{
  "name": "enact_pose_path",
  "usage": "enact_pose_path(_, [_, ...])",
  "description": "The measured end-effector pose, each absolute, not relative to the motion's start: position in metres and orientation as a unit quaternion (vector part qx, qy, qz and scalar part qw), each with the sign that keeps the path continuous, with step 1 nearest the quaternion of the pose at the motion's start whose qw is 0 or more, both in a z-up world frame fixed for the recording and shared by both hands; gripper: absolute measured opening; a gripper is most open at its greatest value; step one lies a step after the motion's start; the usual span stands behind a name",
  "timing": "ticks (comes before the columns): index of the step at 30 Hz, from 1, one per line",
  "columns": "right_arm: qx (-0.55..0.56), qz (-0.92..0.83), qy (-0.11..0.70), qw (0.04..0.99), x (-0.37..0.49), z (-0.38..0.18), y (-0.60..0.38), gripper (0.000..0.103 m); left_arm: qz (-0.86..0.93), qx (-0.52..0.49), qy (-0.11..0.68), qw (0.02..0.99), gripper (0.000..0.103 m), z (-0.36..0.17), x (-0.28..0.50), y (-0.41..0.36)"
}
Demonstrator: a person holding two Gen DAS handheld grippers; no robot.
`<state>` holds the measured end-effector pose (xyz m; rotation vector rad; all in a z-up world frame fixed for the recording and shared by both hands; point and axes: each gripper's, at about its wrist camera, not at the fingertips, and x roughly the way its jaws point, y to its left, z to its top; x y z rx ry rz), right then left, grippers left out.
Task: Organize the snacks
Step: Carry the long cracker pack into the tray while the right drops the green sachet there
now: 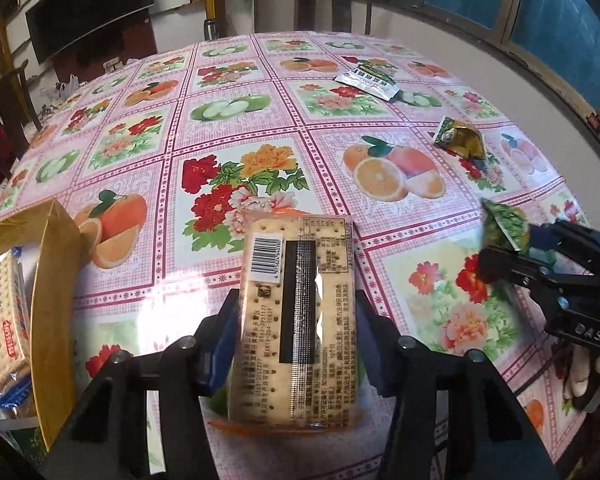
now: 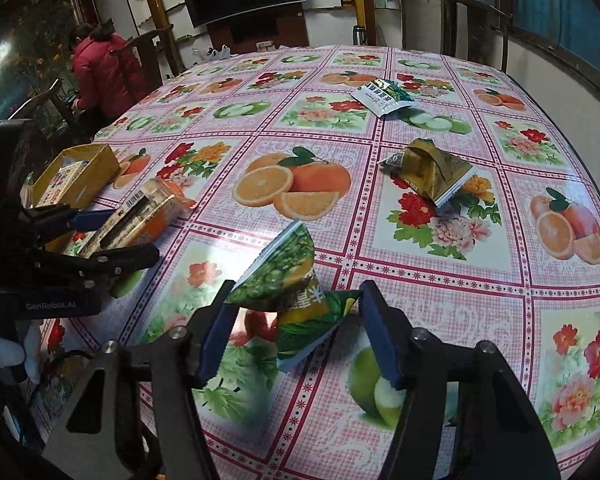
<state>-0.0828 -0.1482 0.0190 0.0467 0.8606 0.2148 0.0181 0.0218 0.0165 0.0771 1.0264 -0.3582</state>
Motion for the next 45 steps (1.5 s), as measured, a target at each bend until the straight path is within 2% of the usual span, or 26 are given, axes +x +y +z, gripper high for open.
enact_pose_path(1, [0.031,0.108,0.415,0.903,-0.084,0.019,-0.149,0.049,-0.172,0.031,0.488,0.855,0.053,0.017,0.017,0.023])
enact_pose_path(7, [0.066,0.121,0.399,0.906,-0.091,0.025,-0.152,0.048,-0.187,-0.024,0.480,0.857,0.053,0.029,-0.001,0.043])
enact_pose_path(11, [0.082,0.145,0.376,0.911,-0.100,0.032,-0.151,0.048,-0.192,-0.058,0.455,0.868,0.053,0.056,-0.022,0.068])
enact_pose_path(19, [0.117,0.214,0.358,0.901,-0.112,0.056,-0.119,0.048,-0.129,-0.102,0.405,0.899,0.053,0.108,-0.056,0.168])
enact_pose_path(23, [0.113,0.266,0.363,0.886,-0.112,0.069,-0.072,0.049,-0.074,-0.119,0.395,0.908,0.053,0.107,-0.066,0.223])
enact_pose_path(32, [0.096,0.367,0.386,0.840,-0.107,0.080,0.044,0.049,0.007,-0.135,0.412,0.901,0.054,0.071,-0.099,0.285])
enact_pose_path(34, [0.087,0.383,0.393,0.831,-0.107,0.081,0.067,0.049,0.027,-0.148,0.413,0.898,0.056,0.066,-0.102,0.300])
enact_pose_path(36, [0.083,0.403,0.401,0.818,-0.109,0.079,0.087,0.049,0.030,-0.166,0.407,0.898,0.069,0.064,-0.104,0.313])
enact_pose_path(38, [0.082,0.423,0.410,0.804,-0.113,0.077,0.103,0.049,0.025,-0.183,0.398,0.899,0.075,0.065,-0.106,0.318])
enact_pose_path(45, [0.018,0.440,0.418,0.794,-0.129,0.066,0.156,0.052,0.009,-0.213,0.365,0.906,0.079,0.075,-0.120,0.314])
